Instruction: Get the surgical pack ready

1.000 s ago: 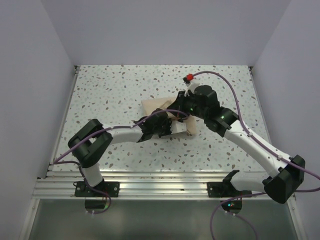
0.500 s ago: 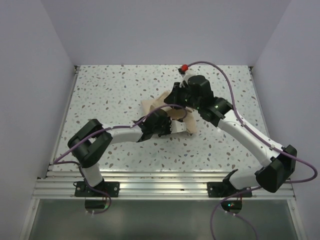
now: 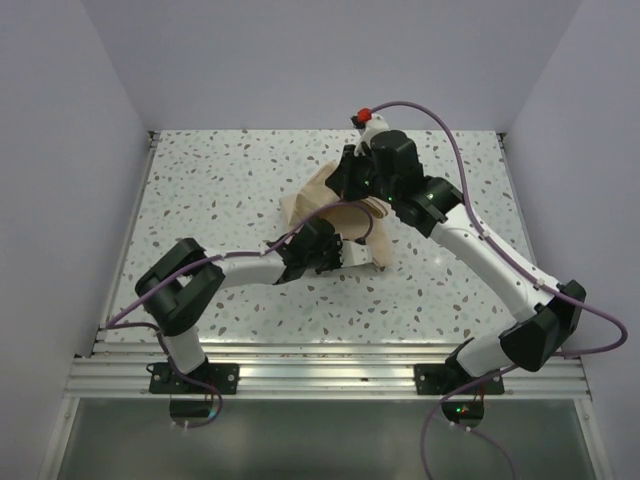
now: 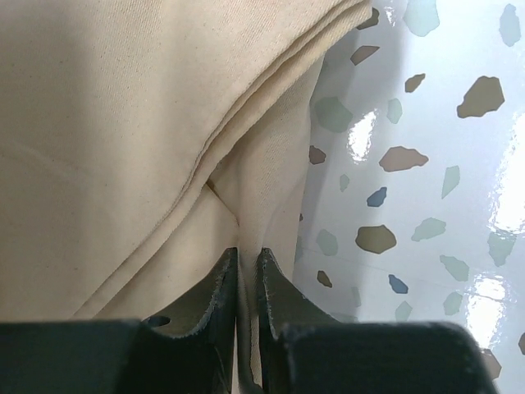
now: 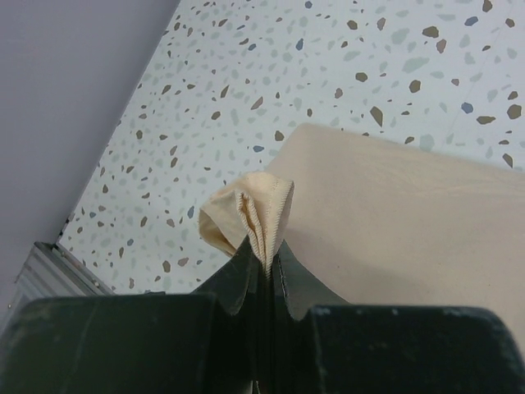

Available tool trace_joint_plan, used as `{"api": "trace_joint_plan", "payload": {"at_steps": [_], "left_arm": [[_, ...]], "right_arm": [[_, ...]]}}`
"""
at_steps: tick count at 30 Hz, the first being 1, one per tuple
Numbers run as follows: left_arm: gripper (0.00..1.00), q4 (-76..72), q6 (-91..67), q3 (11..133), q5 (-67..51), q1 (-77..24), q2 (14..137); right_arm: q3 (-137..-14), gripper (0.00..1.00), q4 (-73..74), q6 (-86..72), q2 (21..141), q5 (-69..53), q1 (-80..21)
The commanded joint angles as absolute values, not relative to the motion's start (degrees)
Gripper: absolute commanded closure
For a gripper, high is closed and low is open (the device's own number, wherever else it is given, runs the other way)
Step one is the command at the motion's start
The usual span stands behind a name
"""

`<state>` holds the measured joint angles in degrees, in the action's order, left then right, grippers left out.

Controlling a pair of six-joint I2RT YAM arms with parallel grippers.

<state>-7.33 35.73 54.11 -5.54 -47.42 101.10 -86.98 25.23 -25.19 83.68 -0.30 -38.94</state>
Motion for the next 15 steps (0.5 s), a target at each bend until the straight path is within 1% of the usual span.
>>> {"api": "trace_joint_plan", "payload": {"at_steps": [1, 3, 15], "left_arm": [[1.00, -6.2, 35.4, 56.2, -3.0, -45.9, 102.3], [1.00, -5.9, 34.8, 57.2, -3.6, -45.4, 102.6], [1.00, -2.5, 34.0, 61.8, -6.0, -43.9, 104.2]], "right_arm": [[-92.5, 1.00, 25.4, -24.9, 81.6, -1.0, -39.3], [-93.0, 1.00, 26.7, -24.9, 81.7, -1.7, -39.3], [-86.8, 1.00, 25.9, -26.6, 78.5, -2.6, -39.3]]}}
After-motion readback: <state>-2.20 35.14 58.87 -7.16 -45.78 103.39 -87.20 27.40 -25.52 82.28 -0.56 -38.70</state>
